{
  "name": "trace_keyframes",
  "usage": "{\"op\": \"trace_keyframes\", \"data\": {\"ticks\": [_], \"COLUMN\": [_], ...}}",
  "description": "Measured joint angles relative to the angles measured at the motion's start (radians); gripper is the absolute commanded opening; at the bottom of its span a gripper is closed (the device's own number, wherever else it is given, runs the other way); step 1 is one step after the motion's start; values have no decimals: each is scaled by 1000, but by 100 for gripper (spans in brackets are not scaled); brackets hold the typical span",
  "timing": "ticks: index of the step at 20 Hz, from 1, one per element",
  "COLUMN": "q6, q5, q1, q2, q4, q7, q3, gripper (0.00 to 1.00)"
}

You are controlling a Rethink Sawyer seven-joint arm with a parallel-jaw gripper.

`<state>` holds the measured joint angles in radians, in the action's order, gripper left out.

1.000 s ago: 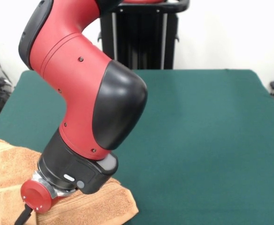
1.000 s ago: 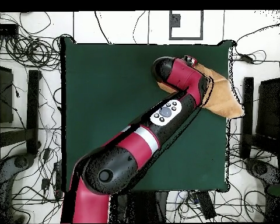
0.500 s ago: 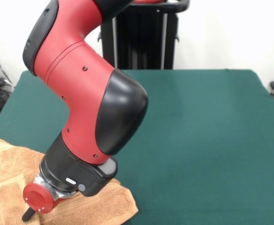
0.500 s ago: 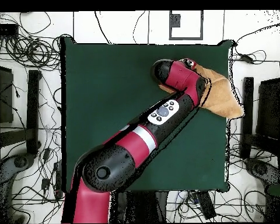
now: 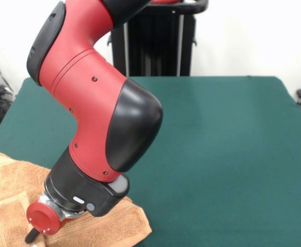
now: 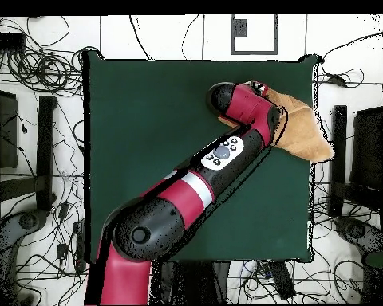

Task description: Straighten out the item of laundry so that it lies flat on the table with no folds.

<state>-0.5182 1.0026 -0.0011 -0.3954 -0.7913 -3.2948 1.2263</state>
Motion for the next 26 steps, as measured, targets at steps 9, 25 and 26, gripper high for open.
{"op": "trace_keyframes", "data": {"ticks": [9,25,26], "q6": [0,12,12], "q5": [0,-1,-4], "q1": [0,18,18], "q2": [1,132,148], "q4": [0,-122,-138], "q7": [0,0,0], "q3": [-1,-209,-230], "gripper": [0,0,0]}}
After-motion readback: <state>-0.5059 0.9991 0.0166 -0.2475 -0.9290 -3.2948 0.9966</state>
